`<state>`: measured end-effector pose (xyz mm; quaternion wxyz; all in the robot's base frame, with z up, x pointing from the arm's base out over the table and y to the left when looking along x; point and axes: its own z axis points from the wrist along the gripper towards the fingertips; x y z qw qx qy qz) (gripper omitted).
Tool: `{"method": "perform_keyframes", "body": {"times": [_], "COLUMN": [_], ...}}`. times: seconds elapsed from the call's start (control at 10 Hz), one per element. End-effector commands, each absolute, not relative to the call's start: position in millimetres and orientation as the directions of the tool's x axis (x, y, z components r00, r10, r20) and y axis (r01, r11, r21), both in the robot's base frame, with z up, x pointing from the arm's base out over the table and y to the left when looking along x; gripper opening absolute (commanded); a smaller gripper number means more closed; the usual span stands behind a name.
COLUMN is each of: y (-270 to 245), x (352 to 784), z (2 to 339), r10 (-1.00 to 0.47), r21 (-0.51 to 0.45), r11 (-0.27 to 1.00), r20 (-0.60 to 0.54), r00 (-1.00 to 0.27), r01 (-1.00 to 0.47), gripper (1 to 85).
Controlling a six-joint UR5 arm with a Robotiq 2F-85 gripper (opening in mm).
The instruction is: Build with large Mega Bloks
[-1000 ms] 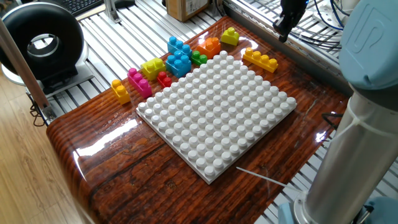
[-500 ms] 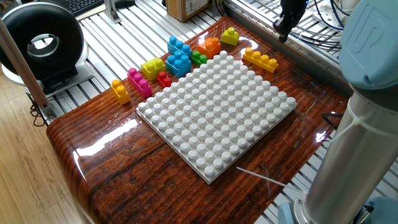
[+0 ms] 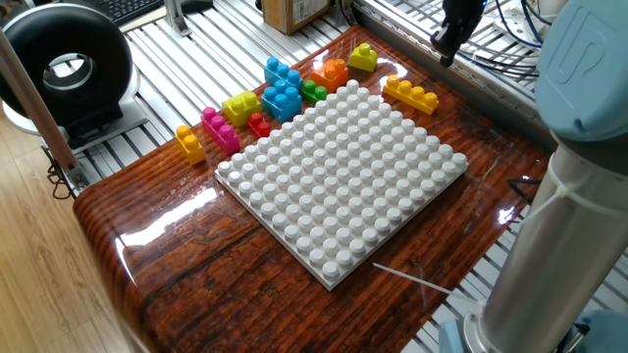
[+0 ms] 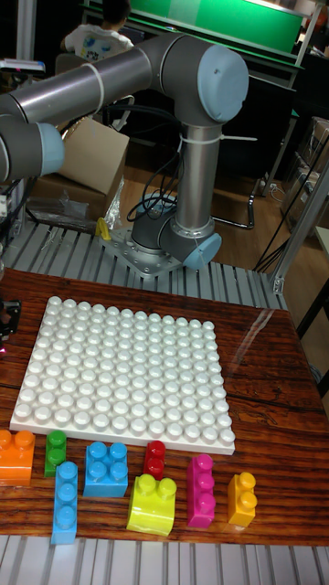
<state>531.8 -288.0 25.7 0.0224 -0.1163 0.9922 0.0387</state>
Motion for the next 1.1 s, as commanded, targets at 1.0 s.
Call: {"method": "perform_keyframes", "body": {"times": [1.0], "y": [-290.0], "x": [545.7], "z": [15.8], "r10": [-0.150], "r21": [0.044], "r11": [0.987], "r20": [-0.044], "r00": [-0.988], "r01": [-0.152], "gripper": [41.7]}}
